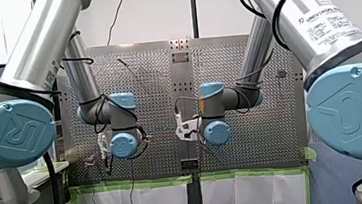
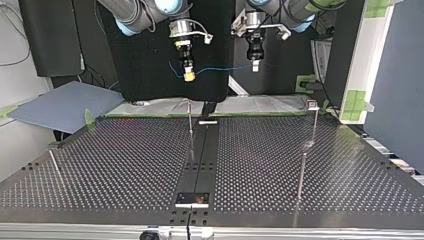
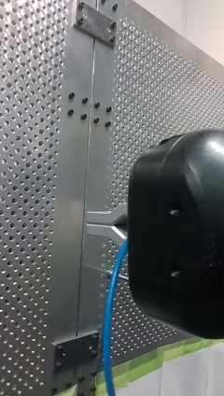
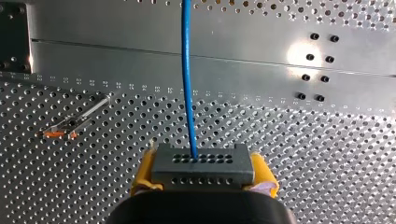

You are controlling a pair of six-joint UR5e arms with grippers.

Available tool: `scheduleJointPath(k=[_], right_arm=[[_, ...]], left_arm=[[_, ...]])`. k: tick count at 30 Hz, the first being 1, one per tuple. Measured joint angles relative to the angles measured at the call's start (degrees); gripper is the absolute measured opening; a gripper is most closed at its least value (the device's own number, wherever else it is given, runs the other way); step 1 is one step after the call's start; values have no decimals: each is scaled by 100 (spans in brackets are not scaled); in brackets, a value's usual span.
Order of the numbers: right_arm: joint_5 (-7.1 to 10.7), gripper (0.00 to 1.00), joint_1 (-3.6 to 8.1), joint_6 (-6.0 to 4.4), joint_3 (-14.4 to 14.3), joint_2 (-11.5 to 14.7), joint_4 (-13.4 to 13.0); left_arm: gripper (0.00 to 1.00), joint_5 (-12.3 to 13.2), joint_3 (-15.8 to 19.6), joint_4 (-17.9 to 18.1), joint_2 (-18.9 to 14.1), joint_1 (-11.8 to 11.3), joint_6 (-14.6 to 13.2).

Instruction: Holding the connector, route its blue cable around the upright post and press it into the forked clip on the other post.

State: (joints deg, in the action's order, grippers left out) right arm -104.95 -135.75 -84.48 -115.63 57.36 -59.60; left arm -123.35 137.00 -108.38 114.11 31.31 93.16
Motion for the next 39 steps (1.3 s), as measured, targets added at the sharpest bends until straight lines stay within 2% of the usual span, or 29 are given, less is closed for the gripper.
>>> scheduleJointPath(k=[18, 28, 39], right_arm=[[1, 0, 1, 0, 1, 0, 0], [0, 0, 0, 0, 0, 0, 0], [0, 0, 0, 0, 0, 0, 0]], left_arm=[[0, 2, 1, 0, 1, 1, 2], [0, 34, 313, -17, 112, 94, 17], [0, 35, 359, -18, 114, 97, 17]])
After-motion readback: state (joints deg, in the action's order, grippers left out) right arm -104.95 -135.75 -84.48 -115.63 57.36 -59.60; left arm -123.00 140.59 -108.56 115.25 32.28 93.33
